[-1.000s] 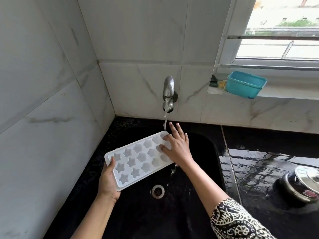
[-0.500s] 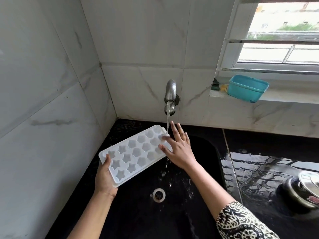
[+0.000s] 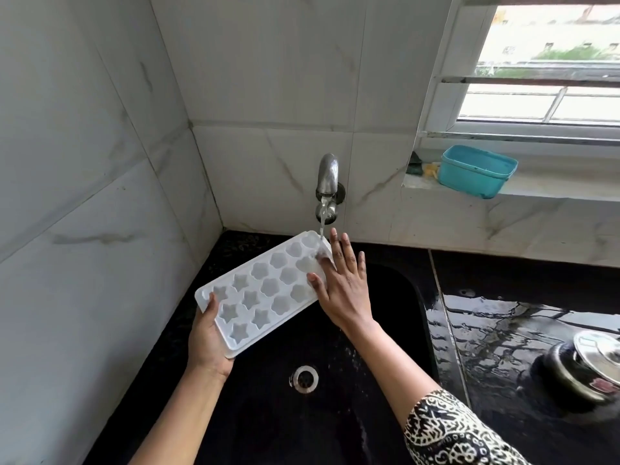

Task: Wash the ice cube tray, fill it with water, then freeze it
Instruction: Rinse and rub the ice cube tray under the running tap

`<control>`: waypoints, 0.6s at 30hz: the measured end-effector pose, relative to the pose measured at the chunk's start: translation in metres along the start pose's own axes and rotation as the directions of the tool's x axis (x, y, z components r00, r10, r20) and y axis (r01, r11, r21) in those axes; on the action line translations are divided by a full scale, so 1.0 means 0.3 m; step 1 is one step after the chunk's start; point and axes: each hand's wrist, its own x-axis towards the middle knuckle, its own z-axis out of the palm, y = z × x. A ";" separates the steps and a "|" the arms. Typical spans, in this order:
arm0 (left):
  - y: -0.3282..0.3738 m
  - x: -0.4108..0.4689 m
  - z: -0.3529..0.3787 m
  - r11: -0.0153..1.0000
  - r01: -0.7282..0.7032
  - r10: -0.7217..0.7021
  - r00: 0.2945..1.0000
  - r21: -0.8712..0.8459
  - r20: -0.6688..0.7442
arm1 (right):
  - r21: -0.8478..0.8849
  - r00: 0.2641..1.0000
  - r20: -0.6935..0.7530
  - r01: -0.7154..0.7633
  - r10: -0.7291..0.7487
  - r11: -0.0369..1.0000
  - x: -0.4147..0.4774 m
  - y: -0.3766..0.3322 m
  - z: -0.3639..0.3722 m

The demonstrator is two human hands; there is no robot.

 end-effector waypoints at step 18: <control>-0.015 -0.007 -0.052 0.971 -0.091 0.101 0.994 0.219 -0.036 | 0.162 0.976 0.216 -0.034 -0.002 0.986 -0.029 0.069 -0.017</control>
